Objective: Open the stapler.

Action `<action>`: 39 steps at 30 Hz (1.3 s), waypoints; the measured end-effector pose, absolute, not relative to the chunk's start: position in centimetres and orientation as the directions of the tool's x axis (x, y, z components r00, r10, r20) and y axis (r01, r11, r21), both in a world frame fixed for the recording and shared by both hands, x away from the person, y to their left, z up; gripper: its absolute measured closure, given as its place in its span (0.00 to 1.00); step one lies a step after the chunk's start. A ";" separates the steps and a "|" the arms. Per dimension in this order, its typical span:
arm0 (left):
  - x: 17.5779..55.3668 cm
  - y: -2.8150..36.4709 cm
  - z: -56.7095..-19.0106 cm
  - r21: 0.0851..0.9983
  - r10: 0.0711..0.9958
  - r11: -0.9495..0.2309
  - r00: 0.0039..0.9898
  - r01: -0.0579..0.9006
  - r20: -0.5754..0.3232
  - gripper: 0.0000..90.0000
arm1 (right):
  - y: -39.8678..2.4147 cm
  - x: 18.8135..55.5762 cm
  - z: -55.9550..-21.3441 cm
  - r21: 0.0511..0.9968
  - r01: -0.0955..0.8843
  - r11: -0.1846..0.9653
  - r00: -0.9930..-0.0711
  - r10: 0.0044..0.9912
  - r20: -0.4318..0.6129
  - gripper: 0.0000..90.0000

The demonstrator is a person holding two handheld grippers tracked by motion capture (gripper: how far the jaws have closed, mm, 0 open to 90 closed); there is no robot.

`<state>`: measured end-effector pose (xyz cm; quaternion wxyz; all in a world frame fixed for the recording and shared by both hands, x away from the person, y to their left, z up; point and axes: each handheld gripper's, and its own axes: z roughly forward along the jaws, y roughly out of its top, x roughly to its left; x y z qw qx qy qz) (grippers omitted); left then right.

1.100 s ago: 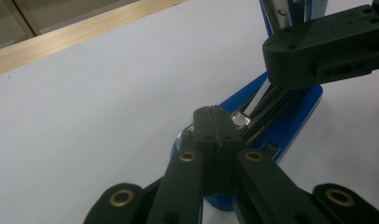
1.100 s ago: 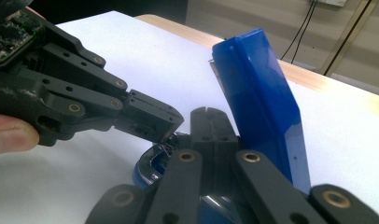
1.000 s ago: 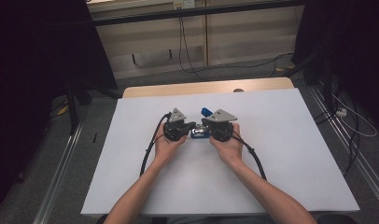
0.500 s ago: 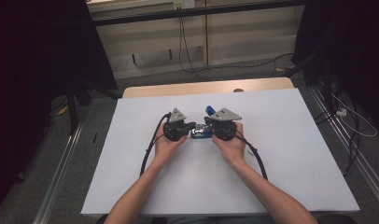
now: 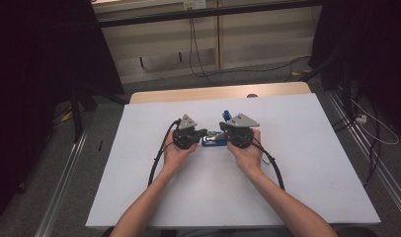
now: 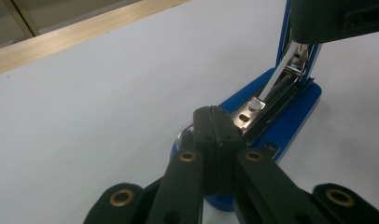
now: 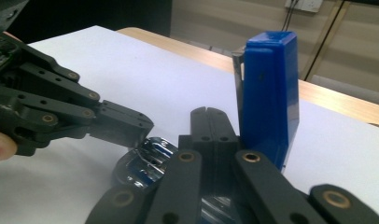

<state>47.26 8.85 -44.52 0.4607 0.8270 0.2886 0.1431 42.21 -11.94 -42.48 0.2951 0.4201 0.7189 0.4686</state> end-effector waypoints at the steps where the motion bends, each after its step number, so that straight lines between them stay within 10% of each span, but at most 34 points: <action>1: 47.3 8.9 -44.5 0.845 0.609 -0.408 0.793 0.346 -0.031 1.00 | -12.0 42.2 -42.5 0.922 0.328 0.206 -0.469 0.883 -0.030 1.00; 39: 47.2 8.8 -44.6 0.846 0.606 -0.416 0.796 0.334 -0.017 1.00 | -14.1 41.8 -42.1 0.928 0.326 0.180 -0.434 0.900 -0.022 1.00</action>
